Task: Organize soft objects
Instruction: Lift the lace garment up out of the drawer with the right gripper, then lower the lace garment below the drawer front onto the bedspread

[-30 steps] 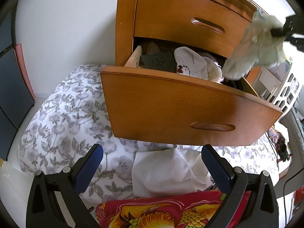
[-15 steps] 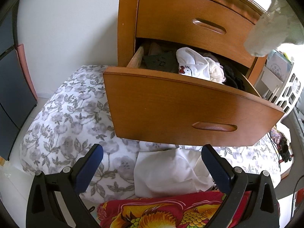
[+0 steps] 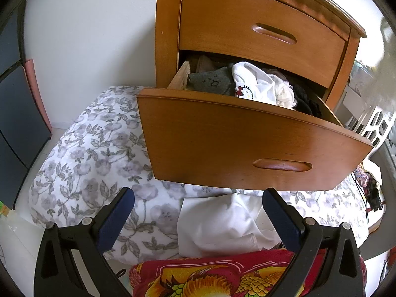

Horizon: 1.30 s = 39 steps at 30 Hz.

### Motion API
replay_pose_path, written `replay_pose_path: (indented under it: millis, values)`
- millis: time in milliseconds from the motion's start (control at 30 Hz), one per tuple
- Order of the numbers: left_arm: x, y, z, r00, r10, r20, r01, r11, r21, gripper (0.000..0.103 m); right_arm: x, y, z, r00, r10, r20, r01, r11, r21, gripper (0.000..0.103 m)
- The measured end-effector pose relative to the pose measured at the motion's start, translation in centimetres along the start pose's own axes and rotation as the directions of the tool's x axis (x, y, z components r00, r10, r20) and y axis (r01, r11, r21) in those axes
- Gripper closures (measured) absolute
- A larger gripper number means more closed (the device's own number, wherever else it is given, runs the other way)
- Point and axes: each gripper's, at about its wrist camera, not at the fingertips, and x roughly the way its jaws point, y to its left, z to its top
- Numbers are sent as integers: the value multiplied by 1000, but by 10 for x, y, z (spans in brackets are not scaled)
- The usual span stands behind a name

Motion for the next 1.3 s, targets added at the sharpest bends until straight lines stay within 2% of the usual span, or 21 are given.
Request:
replay_pose_path:
  millis: [233, 567, 800, 967, 1300]
  values:
    - [0, 0, 0, 1000, 4, 0, -4, 1000, 0, 0, 1, 1, -22, 999, 14, -50, -14, 1000, -2, 92]
    - [0, 1, 0, 1000, 4, -2, -4, 1000, -1, 0, 40, 7, -57, 978, 27, -206, -29, 1000, -6, 91]
    - [0, 1, 0, 1000, 3, -3, -3, 1000, -3, 0, 88, 14, -92, 941, 49, -334, -48, 999, 11, 91]
    - [0, 1, 1, 1000, 3, -4, -3, 1000, -3, 0, 125, 15, -115, 905, 66, -420, -57, 998, 34, 91]
    - [1, 1, 0, 1000, -2, -9, 2, 1000, -7, 0, 201, 21, -157, 814, 71, -577, -43, 997, 61, 90]
